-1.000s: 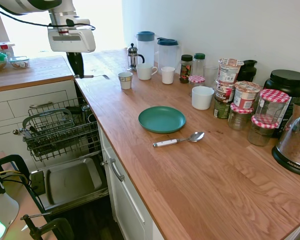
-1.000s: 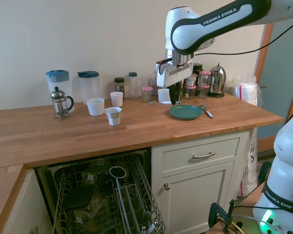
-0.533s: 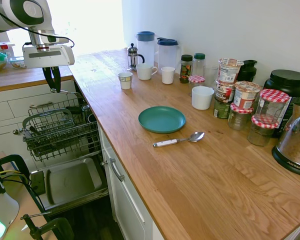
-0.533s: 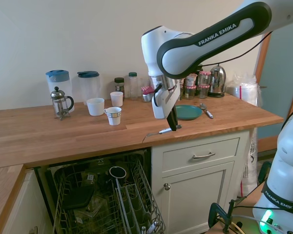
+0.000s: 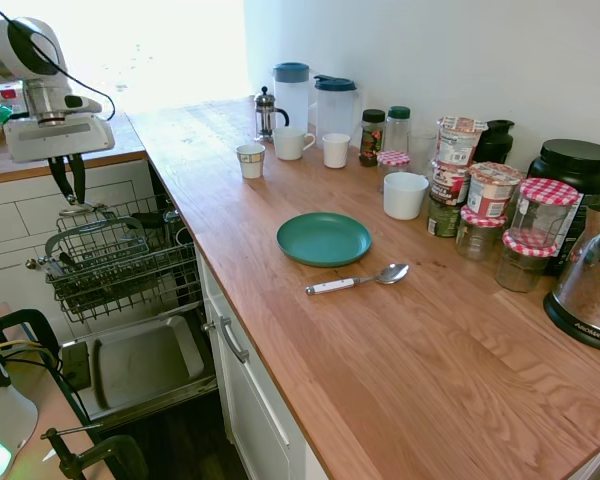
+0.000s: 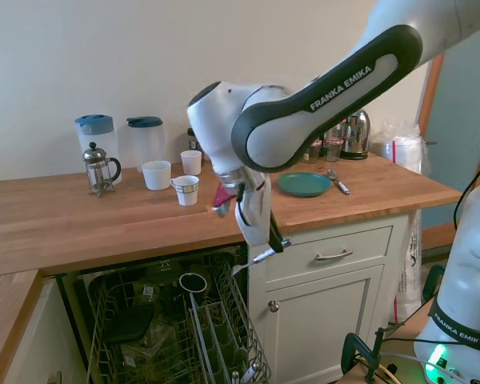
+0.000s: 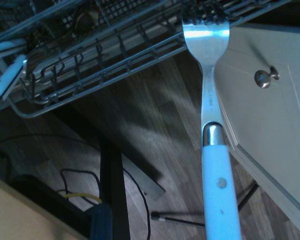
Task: Put the fork in the dishwasher
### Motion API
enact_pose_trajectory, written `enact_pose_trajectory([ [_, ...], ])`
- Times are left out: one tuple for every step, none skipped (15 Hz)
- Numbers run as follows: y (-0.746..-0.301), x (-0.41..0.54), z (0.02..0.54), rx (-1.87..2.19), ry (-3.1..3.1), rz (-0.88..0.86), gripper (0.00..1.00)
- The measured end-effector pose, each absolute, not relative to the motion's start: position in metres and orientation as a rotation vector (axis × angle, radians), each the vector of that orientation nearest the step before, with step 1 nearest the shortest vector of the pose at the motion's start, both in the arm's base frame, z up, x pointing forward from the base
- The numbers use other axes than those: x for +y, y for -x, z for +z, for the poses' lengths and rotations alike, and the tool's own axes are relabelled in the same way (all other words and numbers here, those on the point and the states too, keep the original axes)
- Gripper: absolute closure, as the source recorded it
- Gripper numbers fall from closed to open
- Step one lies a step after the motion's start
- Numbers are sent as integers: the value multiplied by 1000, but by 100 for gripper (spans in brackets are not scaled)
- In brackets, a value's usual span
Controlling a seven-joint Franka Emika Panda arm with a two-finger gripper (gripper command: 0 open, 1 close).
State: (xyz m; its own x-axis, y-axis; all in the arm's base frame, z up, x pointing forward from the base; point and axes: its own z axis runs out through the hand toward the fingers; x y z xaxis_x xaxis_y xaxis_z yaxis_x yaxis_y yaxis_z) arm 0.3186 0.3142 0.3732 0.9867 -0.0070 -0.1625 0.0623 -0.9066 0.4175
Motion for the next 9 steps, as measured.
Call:
enact_pose_trajectory([
  [-318,325,367,64,-2669,-239,100],
  [-320,337,360,85,-2646,-257,100],
  [-322,347,351,101,-2625,-281,100],
  [-324,356,342,121,-2603,-310,100],
  [-327,363,332,135,-2579,-334,100],
  [-330,369,321,142,-2564,-351,100],
  [-332,374,310,147,-2554,-369,100],
  [-335,377,299,147,-2543,-389,100],
  [-339,379,289,149,-2532,-402,100],
])
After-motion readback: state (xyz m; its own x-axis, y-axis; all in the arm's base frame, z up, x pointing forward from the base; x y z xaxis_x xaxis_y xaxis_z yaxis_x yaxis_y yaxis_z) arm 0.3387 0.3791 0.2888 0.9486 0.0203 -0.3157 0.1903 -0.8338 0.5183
